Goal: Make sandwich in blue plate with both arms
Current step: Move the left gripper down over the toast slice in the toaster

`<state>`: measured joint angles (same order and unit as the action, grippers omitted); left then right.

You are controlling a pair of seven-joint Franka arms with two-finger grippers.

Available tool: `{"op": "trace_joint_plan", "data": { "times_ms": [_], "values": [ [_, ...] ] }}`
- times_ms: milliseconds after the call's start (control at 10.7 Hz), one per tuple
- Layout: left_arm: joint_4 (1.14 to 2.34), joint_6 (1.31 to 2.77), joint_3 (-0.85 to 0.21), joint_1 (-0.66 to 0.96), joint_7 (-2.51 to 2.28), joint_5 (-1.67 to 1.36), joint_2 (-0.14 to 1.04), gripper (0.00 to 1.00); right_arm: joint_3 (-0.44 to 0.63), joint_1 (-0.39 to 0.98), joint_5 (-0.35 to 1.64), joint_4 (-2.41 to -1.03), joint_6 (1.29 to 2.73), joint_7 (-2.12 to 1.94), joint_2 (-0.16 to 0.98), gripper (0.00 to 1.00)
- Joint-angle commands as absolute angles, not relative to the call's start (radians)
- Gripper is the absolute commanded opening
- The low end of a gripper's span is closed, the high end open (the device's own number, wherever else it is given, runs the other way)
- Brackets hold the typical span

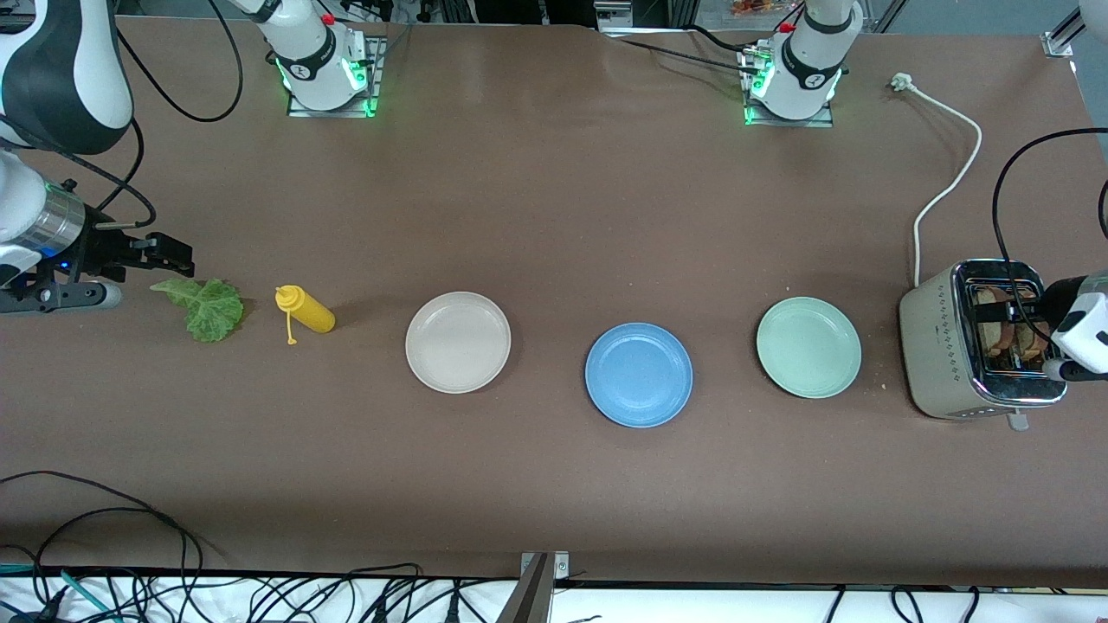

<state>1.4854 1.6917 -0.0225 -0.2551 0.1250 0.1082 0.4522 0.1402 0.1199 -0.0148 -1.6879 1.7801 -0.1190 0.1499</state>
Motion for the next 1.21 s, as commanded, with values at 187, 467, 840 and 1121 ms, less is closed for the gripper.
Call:
{"op": "trace_joint_plan", "data": {
  "times_ms": [187,467,840,1121],
  "values": [
    [1.454,1.695,-0.023,-0.262,0.143,0.095,0.483,0.42,0.138,0.115,-0.014,-1.678,1.778,-0.120,0.152,1.00],
    [1.459,1.689,-0.023,-0.264,0.143,0.095,0.483,0.02,0.138,0.117,-0.014,-1.680,1.778,-0.118,0.152,1.00],
    [1.450,1.637,-0.021,-0.268,0.138,0.106,0.459,0.00,0.138,0.117,-0.014,-1.684,1.778,-0.114,0.152,1.00],
    [1.445,1.579,-0.023,-0.267,0.164,0.106,0.388,0.00,0.138,0.117,-0.014,-1.684,1.778,-0.114,0.152,1.00]
  ]
}}
